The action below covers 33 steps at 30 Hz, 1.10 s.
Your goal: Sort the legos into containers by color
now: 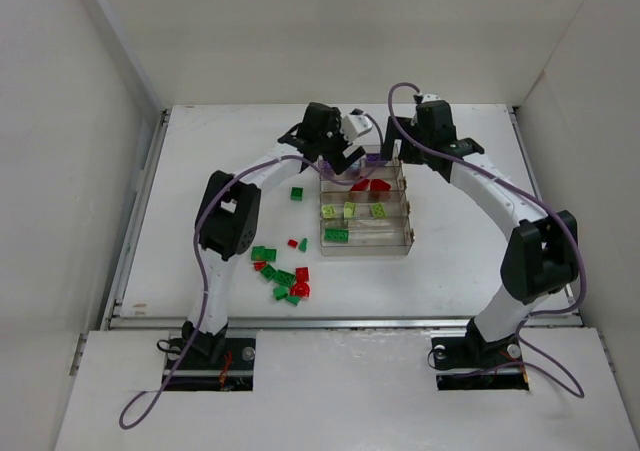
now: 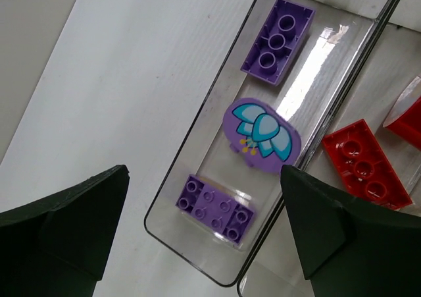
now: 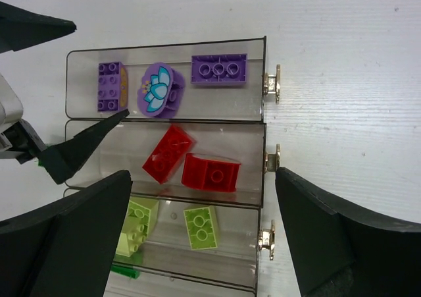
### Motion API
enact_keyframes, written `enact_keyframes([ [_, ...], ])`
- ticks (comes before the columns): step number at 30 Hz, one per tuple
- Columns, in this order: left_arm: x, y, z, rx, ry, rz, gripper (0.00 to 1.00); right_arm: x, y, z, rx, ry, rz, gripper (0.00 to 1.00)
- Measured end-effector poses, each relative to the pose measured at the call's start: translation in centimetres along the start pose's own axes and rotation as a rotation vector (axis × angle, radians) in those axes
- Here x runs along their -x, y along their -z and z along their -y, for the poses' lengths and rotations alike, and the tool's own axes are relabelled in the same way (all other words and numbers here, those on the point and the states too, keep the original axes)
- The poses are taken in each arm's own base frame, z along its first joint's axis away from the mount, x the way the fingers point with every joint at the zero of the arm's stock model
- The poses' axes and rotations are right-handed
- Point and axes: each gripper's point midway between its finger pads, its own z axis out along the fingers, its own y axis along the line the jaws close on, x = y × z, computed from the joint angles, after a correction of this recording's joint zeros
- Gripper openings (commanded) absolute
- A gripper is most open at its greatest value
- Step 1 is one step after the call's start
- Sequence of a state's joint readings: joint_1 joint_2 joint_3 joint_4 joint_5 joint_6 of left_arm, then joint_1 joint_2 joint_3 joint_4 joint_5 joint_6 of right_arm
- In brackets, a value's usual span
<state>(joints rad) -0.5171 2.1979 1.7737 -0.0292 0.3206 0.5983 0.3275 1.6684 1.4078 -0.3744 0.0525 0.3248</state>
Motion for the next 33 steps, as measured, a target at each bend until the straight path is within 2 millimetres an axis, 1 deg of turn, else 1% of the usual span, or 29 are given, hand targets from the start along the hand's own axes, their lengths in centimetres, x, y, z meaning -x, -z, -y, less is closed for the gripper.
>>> enact_keyframes([
  [2, 0.1, 0.5, -0.2, 0.016, 0.006, -0.009, 1.0, 0.0, 0.0, 0.1, -0.003, 0.002, 0.002, 0.95],
  [4, 0.5, 1.6, -0.5, 0.036, 0.028, -0.022, 1.0, 0.0, 0.0, 0.0, -0.012, 0.015, 0.005, 0.95],
  [6, 1.5, 3.7, -1.3, 0.087, 0.085, -0.037, 1.0, 0.0, 0.1, -0.3, -0.027, 0.037, 0.011, 0.95],
  [8, 2.8, 6.6, -2.7, 0.169, 0.157, -0.047, 1.0, 0.1, 0.6, -1.6, -0.032, 0.075, 0.021, 0.95],
  [9, 3.6, 8.4, -3.6, 0.218, 0.2, -0.047, 1.0, 0.3, 0.9, -2.6, -0.023, 0.094, 0.031, 0.95],
  [11, 4.5, 12.9, -6.1, 0.356, 0.3, -0.048, 1.0, 1.1, 1.9, -6.2, 0.026, 0.143, 0.063, 0.95],
  [12, 4.6, 15.5, -7.8, 0.446, 0.36, -0.051, 1.0, 1.4, 2.4, -8.0, 0.056, 0.163, 0.079, 0.95],
  [13, 4.2, 18.0, -9.1, 0.529, 0.43, -0.058, 1.0, 1.8, 2.8, -10.1, 0.09, 0.182, 0.095, 0.95],
  [14, 3.2, 20.8, -10.6, 0.623, 0.515, -0.07, 1.0, 2.3, 3.1, -12.2, 0.125, 0.197, 0.111, 0.95],
  [15, 1.7, 23.5, -12.0, 0.714, 0.597, -0.086, 1.0, 2.7, 3.3, -14.4, 0.164, 0.209, 0.124, 0.95],
  [16, -0.4, 26.1, -13.2, 0.804, 0.676, -0.107, 1.0, 2.8, 3.3, -16.4, 0.197, 0.219, 0.132, 0.95],
  [17, -2.7, 28.2, -13.9, 0.877, 0.741, -0.135, 1.0, 2.9, 3.0, -18.2, 0.223, 0.227, 0.136, 0.95],
  [18, -5.7, 30.1, -14.1, 0.945, 0.807, -0.18, 1.0, 2.8, 2.5, -19.8, 0.246, 0.233, 0.137, 0.95],
  [19, -9.1, 31.7, -14.0, 1.005, 0.864, -0.236, 1.0, 2.3, 1.8, -21.3, 0.262, 0.24, 0.13, 0.95],
  [20, -12.4, 33.1, -13.4, 1.055, 0.912, -0.3, 1.0, 1.7, 1.0, -22.4, 0.269, 0.251, 0.112, 0.95],
  [21, -15.5, 34.1, -12.3, 1.085, 0.949, -0.376, 1.0, 0.8, -0.1, -23.4, 0.271, 0.257, 0.088, 0.95],
  [22, -18.1, 34.7, -11.1, 1.099, 0.975, -0.449, 1.0, -0.1, -1.4, -24.3, 0.273, 0.261, 0.065, 0.95],
  [23, -19.9, 35.1, -10.0, 1.104, 0.992, -0.508, 1.0, -1.2, -2.6, -25.1, 0.275, 0.265, 0.039, 0.95],
  [24, -21.0, 35.2, -9.1, 1.102, 1.0, -0.547, 1.0, -2.5, -3.9, -25.5, 0.27, 0.264, 0.007, 0.95],
  [25, -21.6, 35.2, -8.4, 1.095, 1.003, -0.572, 1.0, -4.0, -5.2, -25.7, 0.261, 0.265, -0.029, 0.95],
  [26, -21.7, 35.2, -8.1, 1.092, 1.001, -0.577, 1.0, -5.4, -6.4, -25.7, 0.25, 0.262, -0.061, 0.95],
  [28, -20.9, 35.6, -8.3, 1.105, 0.992, -0.547, 1.0, -8.1, -8.5, -24.9, 0.213, 0.262, -0.13, 0.95],
  [29, -20.3, 35.9, -8.7, 1.12, 0.985, -0.519, 1.0, -9.0, -9.1, -24.4, 0.191, 0.262, -0.154, 0.95],
  [30, -19.6, 36.3, -9.0, 1.138, 0.978, -0.489, 1.0, -10.0, -10.1, -24.1, 0.17, 0.264, -0.174, 0.95],
  [33, -17.8, 37.6, -9.8, 1.187, 0.96, -0.414, 1.0, -11.6, -11.5, -22.9, 0.116, 0.265, -0.201, 0.95],
])
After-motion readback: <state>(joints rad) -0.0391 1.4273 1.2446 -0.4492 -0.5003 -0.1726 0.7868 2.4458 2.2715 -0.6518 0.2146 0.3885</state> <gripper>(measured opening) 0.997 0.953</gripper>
